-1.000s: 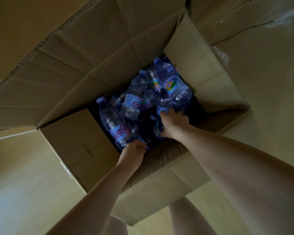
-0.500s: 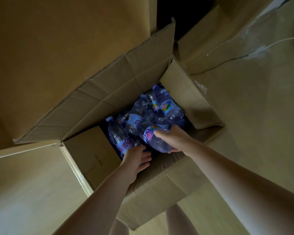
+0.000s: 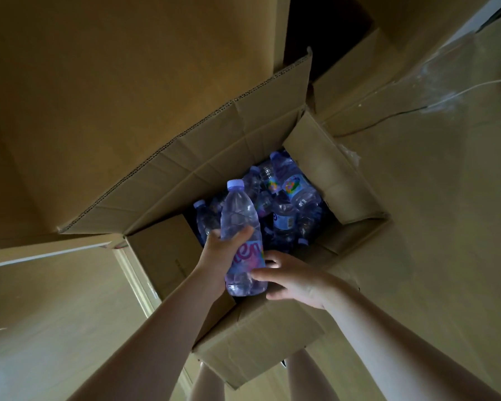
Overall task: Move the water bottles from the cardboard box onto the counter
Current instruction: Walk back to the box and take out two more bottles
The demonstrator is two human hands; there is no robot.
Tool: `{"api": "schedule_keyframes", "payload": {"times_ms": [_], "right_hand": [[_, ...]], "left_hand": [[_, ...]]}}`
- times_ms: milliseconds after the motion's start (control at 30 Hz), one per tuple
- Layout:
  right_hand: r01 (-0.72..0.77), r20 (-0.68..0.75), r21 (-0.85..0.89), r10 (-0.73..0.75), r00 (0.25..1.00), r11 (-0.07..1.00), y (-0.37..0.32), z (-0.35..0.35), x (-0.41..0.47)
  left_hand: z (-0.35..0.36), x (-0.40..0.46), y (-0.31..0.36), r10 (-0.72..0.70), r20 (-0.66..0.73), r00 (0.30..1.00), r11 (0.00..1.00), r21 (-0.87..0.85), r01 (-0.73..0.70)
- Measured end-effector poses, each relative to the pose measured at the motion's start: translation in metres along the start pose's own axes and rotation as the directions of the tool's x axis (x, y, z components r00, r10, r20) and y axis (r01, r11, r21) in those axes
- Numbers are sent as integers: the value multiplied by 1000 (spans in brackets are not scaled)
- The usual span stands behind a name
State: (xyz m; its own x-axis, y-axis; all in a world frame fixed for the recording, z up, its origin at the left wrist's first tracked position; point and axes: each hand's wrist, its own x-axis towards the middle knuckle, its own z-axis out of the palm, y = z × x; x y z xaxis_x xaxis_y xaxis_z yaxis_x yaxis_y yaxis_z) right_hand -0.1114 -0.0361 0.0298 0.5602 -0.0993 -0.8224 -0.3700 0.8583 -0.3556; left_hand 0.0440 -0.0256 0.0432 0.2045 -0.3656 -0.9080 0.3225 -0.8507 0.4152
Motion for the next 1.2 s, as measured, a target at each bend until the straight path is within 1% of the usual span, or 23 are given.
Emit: {"api": "schedule_keyframes", "payload": {"times_ms": [67, 133, 200, 267, 300, 367, 433, 500, 567, 600, 633, 667, 700, 733, 767, 800, 833, 867, 933, 1000, 1067, 1133, 1200], "right_hand": [[47, -57, -27, -48, 997, 999, -6, 9, 3], [137, -107, -11, -137, 985, 991, -11, 19, 8], [218, -207, 3, -213, 955, 976, -11, 28, 18], [230, -298, 32, -210, 931, 973, -12, 33, 24], [227, -309, 58, -199, 930, 972, -14, 34, 25], [223, -277, 68, -196, 941, 972, -14, 32, 27], [209, -194, 56, -194, 962, 976, -15, 27, 25], [169, -105, 18, -167, 980, 985, -19, 23, 24], [116, -52, -104, -122, 991, 988, -25, 17, 20], [95, -49, -175, -105, 993, 980, -26, 10, 21], [86, -82, -211, -105, 991, 974, -29, 4, 22], [82, -171, -166, -111, 979, 983, -31, -5, 27], [93, -314, -60, -107, 943, 994, -35, -14, 30], [134, -469, 83, -80, 880, 988, -36, -26, 36], [191, -596, 240, -11, 803, 952, -38, -39, 42], [242, -671, 381, 86, 737, 892, -38, -53, 50], [272, -694, 484, 176, 698, 832, -38, -65, 58], [285, -691, 546, 232, 684, 788, -37, -76, 65], [293, -659, 619, 279, 698, 728, -37, -94, 81], [293, -624, 662, 290, 726, 690, -39, -109, 96], [270, -588, 679, 285, 757, 683, -40, -120, 109], [278, -547, 701, 244, 801, 657, -41, -126, 118], [298, -541, 704, 215, 813, 644, -41, -127, 125]], "left_hand": [[5, 1, -1, 34, -90, 995, 996, 84, -26], [12, 3, -2, 36, -195, 980, 995, 95, -18], [17, 6, -3, 15, -278, 961, 993, 116, 18], [17, 9, -4, 20, -287, 958, 985, 168, 29], [17, 11, -4, 21, -271, 962, 982, 188, 31], [15, 13, -2, -15, -243, 970, 979, 193, 63], [14, 17, 0, -67, -271, 960, 977, 178, 119], [11, 22, 0, -117, -310, 943, 979, 120, 162], [7, 26, -3, -125, -343, 931, 979, 111, 172], [5, 28, -6, -112, -350, 930, 978, 124, 165], [3, 30, -10, -92, -350, 932, 978, 143, 151], [2, 33, -13, -72, -346, 935, 978, 158, 134], [1, 36, -15, -56, -345, 937, 978, 171, 121], [0, 39, -16, -44, -343, 938, 977, 182, 112], [1, 43, -16, -36, -341, 939, 976, 189, 106], [1, 47, -16, -30, -336, 941, 977, 189, 98], [2, 51, -16, -23, -330, 944, 979, 185, 89], [3, 55, -16, -20, -321, 947, 980, 179, 81], [5, 62, -17, -18, -299, 954, 984, 164, 70], [6, 71, -18, -32, -274, 961, 987, 141, 73], [6, 78, -19, -55, -249, 967, 989, 122, 88], [6, 84, -20, -71, -237, 969, 988, 115, 100], [6, 88, -24, -76, -218, 973, 988, 115, 103]]}}
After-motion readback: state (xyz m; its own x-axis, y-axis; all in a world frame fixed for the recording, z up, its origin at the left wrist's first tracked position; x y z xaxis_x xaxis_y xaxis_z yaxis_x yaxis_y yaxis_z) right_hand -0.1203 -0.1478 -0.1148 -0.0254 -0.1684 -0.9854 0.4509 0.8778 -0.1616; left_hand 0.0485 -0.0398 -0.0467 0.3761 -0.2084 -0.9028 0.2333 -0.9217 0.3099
